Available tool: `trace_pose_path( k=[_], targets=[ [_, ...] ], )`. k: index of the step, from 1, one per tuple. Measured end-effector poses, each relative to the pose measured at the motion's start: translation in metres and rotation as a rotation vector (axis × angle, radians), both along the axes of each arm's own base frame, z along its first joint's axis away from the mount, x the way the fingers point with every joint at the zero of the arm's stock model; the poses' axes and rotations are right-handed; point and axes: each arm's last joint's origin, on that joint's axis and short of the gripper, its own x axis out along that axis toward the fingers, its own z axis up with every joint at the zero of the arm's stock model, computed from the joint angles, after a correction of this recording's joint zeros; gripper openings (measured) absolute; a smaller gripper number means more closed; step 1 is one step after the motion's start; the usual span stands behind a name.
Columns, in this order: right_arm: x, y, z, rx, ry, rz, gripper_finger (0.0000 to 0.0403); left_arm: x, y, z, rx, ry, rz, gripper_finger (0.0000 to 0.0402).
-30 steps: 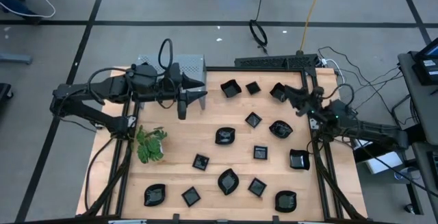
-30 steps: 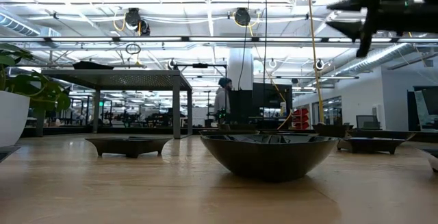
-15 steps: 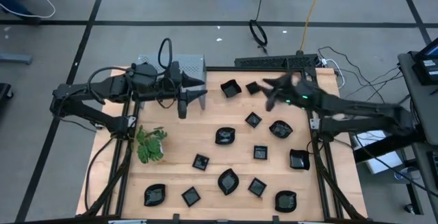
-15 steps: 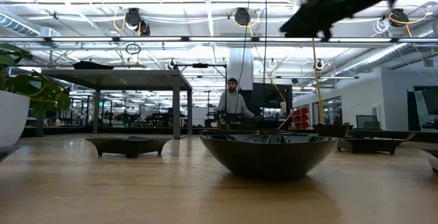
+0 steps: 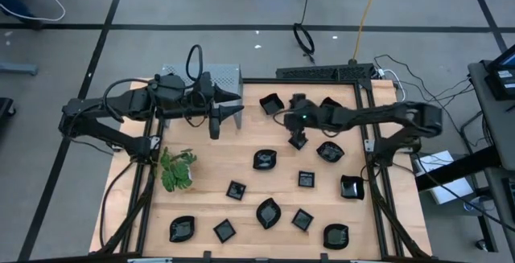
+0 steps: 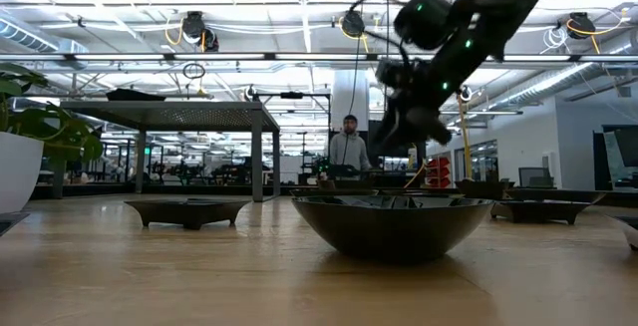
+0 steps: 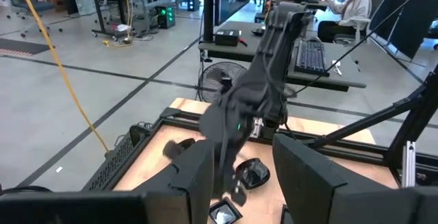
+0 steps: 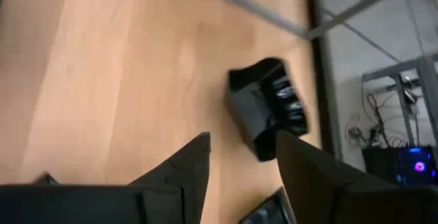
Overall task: Pick & Place Mini shaped plates
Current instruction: Stack the distorted square plate on top of the distorted square plate on the shelf
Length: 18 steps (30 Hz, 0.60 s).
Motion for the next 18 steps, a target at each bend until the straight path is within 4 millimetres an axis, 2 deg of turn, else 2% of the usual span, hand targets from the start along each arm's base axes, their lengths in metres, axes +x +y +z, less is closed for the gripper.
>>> trace_pose_path(
  k=[4, 10, 18],
  targets=[
    [0.014, -0.004, -0.020, -0.059, 0.006, 0.042, 0.0155, 0.000, 0.000, 0.000, 0.000, 0.000, 0.000, 0.0152],
    [0.031, -0.012, -0.040, -0.209, -0.034, 0.013, 0.0155, 0.000, 0.000, 0.000, 0.005, 0.001, -0.001, 0.0152],
    [0.034, -0.012, -0.066, -0.176, 0.041, 0.081, 0.0155, 0.000, 0.000, 0.000, 0.005, 0.002, -0.001, 0.0152]
  ],
)
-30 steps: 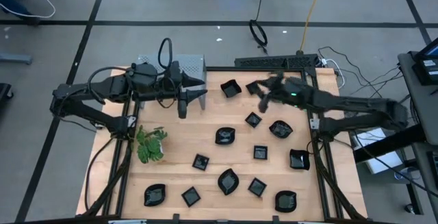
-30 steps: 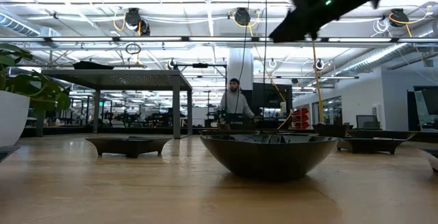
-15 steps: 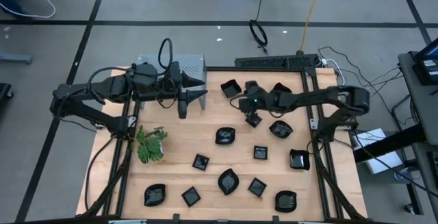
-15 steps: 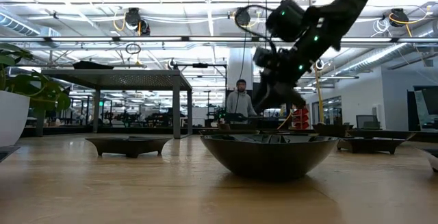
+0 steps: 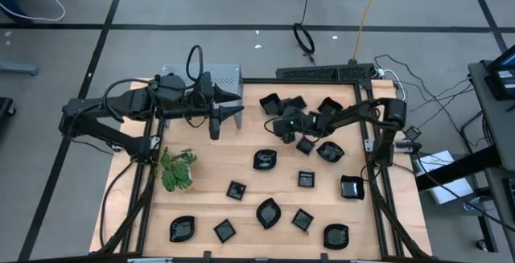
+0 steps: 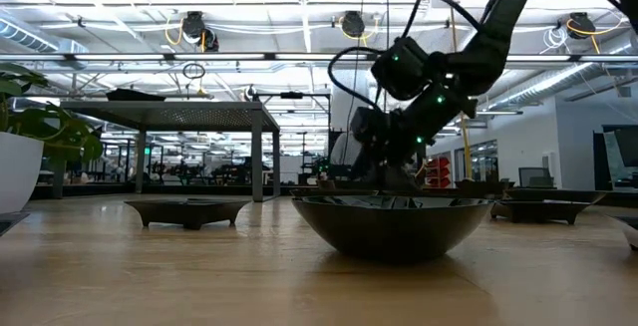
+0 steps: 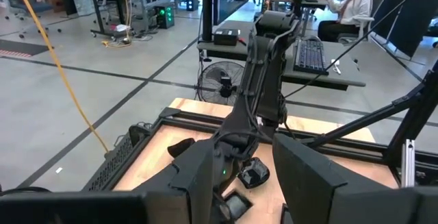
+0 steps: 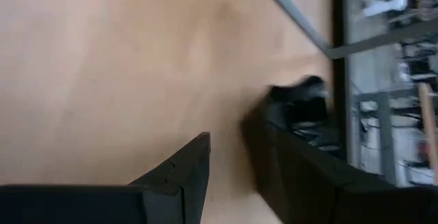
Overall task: Pick & Place Mini shaped plates
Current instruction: Stack the distorted square plate on top of the distorted square plate on the shelf
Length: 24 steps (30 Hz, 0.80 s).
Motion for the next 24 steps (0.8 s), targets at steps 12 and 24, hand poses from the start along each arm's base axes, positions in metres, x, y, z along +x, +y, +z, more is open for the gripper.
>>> trace_pose_path(
  k=[12, 24],
  targets=[
    [0.019, -0.022, 0.015, 0.062, -0.129, -0.114, 0.0155, 0.000, 0.001, 0.000, 0.035, 0.008, -0.002, 0.0152],
    [0.019, -0.032, 0.017, 0.266, -0.096, -0.133, 0.0155, 0.000, 0.002, -0.001, 0.033, 0.015, 0.001, 0.0152]
  ],
)
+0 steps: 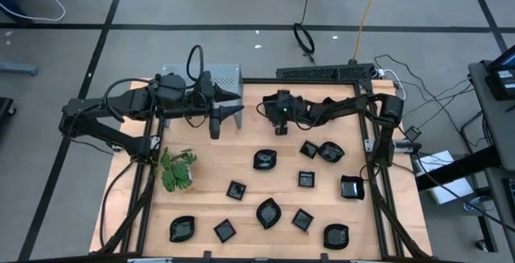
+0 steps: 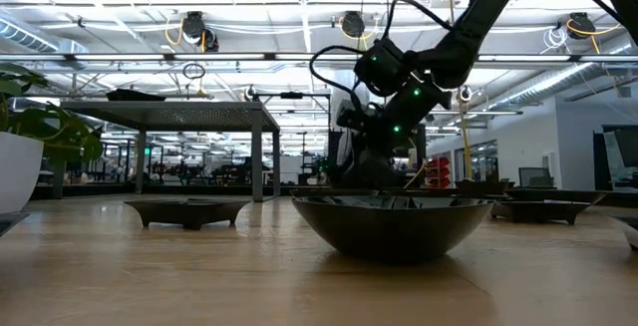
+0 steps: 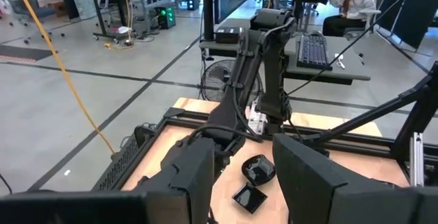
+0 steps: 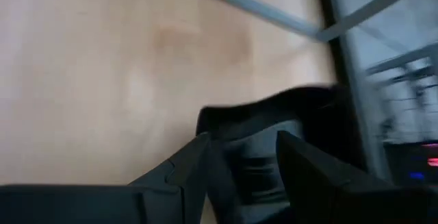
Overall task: Pick & Place Mini shaped plates
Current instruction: Stack the distorted square plate on top of the distorted square plate on the shelf
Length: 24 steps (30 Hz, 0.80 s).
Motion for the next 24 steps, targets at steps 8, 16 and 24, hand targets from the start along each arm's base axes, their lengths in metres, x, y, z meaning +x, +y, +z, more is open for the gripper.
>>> trace_pose_path(
  k=[8, 16, 24],
  targets=[
    [0.002, 0.005, 0.000, 0.040, -0.017, 0.003, 0.0155, 0.000, 0.000, 0.000, -0.002, 0.000, 0.000, 0.0152],
    [0.002, 0.010, 0.013, 0.091, -0.091, -0.046, 0.0155, 0.000, 0.000, 0.000, -0.002, 0.000, 0.000, 0.0152],
    [-0.001, 0.026, 0.021, 0.106, -0.037, 0.000, 0.0155, 0.000, 0.000, 0.000, -0.002, 0.000, 0.000, 0.0152]
  ],
)
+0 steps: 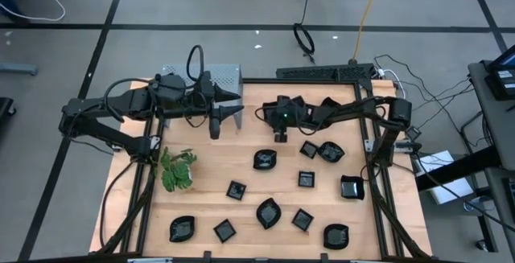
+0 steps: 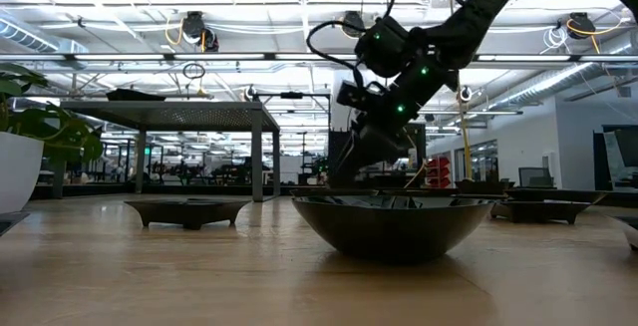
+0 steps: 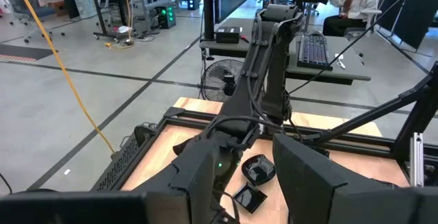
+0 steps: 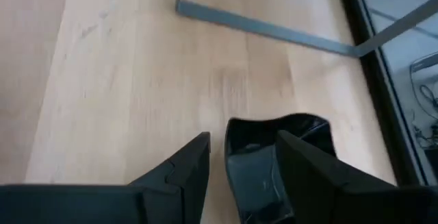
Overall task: Pick & Place Mini shaped plates
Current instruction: Stack the distorted square plate on top of the distorted square plate on the shelf
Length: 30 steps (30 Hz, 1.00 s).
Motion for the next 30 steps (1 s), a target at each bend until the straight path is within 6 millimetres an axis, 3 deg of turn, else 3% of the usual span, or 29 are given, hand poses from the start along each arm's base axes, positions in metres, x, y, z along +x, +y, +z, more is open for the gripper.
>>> trace_pose_path(
  k=[13, 17, 20, 23, 30],
  targets=[
    [-0.005, -0.013, -0.027, 0.014, 0.122, -0.019, 0.0147, 0.000, 0.000, 0.000, -0.011, -0.002, 0.002, 0.0152],
    [-0.005, -0.013, -0.027, 0.010, 0.116, -0.017, 0.0107, 0.000, 0.000, 0.000, -0.011, -0.002, 0.002, 0.0152],
    [-0.004, -0.009, -0.027, 0.009, 0.120, -0.011, 0.0053, 0.000, 0.000, 0.000, -0.011, -0.002, 0.002, 0.0152],
    [-0.002, -0.001, -0.024, 0.008, 0.119, 0.014, 0.0009, 0.000, 0.000, 0.000, -0.011, -0.002, 0.002, 0.0152],
    [0.006, 0.043, -0.002, 0.024, 0.052, 0.163, 0.0001, 0.000, -0.002, 0.000, -0.012, -0.005, -0.007, 0.0152]
  ],
)
